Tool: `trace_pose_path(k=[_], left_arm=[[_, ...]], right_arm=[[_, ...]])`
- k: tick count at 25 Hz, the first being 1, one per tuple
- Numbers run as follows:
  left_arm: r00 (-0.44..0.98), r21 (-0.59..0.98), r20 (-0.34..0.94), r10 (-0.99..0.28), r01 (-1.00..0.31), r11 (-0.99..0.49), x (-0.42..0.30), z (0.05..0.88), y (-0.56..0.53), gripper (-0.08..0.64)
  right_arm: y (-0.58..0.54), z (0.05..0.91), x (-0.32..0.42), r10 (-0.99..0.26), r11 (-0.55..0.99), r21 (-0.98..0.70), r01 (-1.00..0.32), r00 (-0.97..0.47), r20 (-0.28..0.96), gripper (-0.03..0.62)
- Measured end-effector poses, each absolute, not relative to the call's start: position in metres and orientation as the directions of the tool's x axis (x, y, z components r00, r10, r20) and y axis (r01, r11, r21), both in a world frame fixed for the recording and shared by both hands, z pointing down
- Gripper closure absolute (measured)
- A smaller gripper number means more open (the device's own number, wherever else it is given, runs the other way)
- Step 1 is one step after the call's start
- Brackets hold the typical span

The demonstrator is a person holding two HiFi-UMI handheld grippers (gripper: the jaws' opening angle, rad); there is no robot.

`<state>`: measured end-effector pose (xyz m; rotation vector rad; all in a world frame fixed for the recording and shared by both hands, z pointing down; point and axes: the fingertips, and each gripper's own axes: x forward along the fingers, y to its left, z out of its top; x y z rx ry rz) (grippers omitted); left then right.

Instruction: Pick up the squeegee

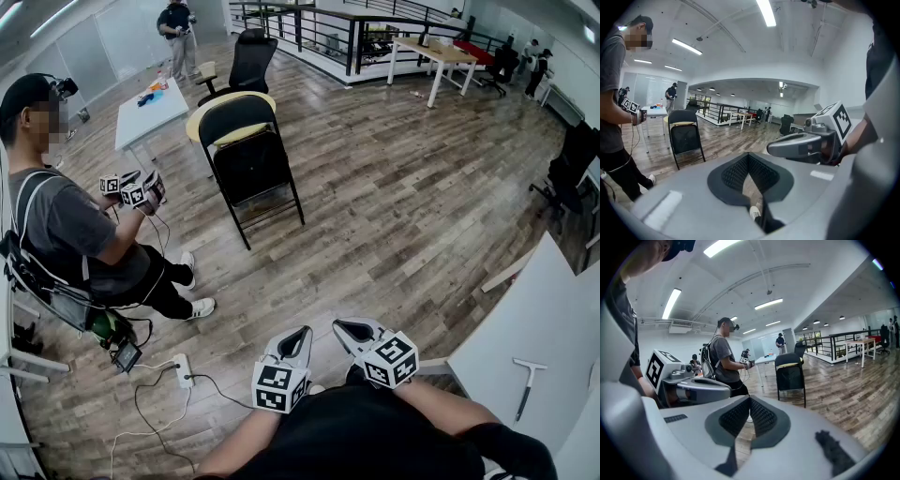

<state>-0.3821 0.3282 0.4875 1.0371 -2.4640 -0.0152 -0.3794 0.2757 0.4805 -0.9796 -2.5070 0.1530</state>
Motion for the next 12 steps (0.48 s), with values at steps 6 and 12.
trace_pose_path(k=[6, 12], left_arm=[[-0.613, 0.192, 0.402, -0.68, -0.669, 0.718, -0.374, 0.491, 0.346, 0.552], [-0.583, 0.203, 0.399, -0.708, -0.697, 0.688, -0.364, 0.495, 0.34, 0.552]], right_arm=[[0.284, 0.483, -0.374, 0.647, 0.761, -0.254, 0.597, -0.673, 0.359, 0.588], [0.27, 0.476, -0.359, 0.598, 0.801, -0.222, 0.556, -0.719, 0.355, 0.586]])
